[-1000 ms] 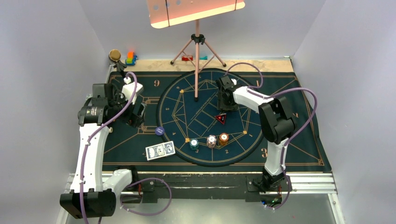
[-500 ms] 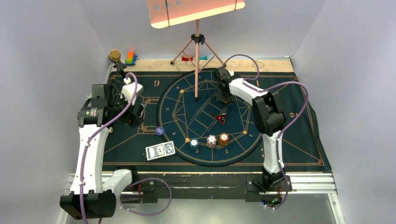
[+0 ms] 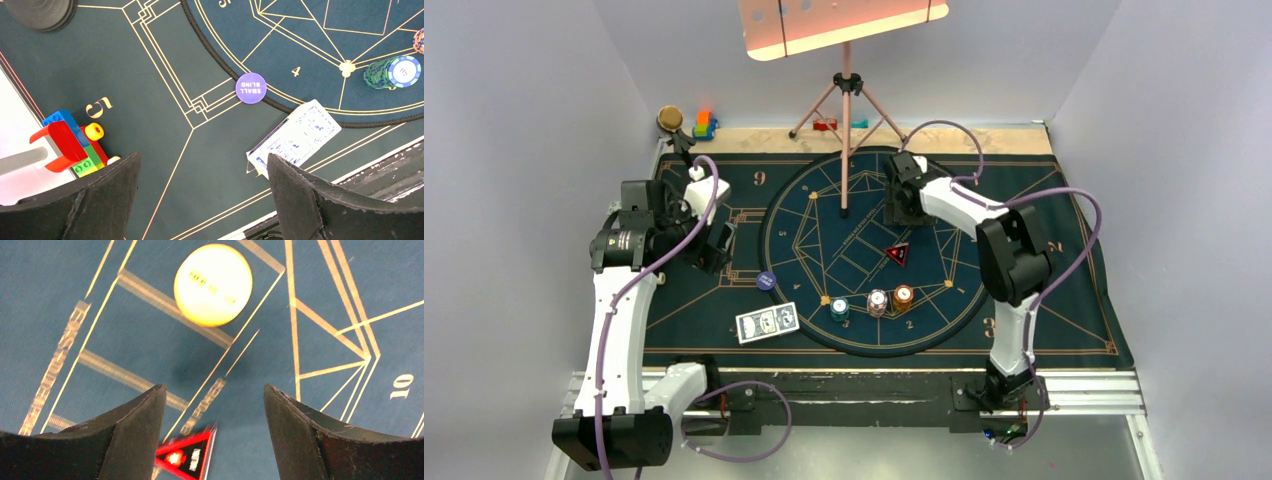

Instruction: Distribute texas hold em gaming equipment

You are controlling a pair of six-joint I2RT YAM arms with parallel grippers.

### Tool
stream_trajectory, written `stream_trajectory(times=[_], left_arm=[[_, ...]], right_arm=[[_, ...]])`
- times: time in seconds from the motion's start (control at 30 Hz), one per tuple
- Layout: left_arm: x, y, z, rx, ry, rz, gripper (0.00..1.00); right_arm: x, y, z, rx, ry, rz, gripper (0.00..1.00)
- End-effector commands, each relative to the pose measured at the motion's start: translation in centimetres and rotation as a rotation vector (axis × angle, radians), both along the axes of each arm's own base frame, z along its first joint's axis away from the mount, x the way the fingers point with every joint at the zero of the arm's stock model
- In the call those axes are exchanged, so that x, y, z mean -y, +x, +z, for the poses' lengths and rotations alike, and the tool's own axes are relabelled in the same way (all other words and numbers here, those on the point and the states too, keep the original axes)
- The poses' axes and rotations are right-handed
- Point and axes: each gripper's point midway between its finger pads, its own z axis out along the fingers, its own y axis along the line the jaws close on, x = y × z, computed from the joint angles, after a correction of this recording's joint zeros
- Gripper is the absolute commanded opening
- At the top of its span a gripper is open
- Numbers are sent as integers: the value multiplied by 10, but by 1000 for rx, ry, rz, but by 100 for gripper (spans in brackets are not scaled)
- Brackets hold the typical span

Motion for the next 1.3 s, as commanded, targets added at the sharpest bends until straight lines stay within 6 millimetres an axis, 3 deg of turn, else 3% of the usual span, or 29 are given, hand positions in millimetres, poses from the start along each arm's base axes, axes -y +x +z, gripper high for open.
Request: stream_trajectory(times=[0.0,0.07,0.2,0.37,0.53,0.8,0.93,1.27], left_arm=[[-1,4,6,32,6,-10,100],[0,4,6,29,3,-11,100],[0,2,6,24,0,-15,100],[0,1,7,25,5,-19,100],[0,1,9,29,11,-20,100],[-4,1,12,33,35,-23,100],[-5,1,14,36,47,-28,100],[-4,2,20,34,47,-43,100]], right_arm=[[-51,-24,29,103,77,157,75],[-64,-32,27,113,76,211,74],[-71,-40,8,66,47,274,70],[-67,-45,-9,28,12,284,67],[-57,-56,-20,-14,-18,270,58],[-6,-100,-27,-80,-119,69,42],[19,-121,-30,-95,-115,-18,41],[59,-151,-24,-116,-14,-181,40]])
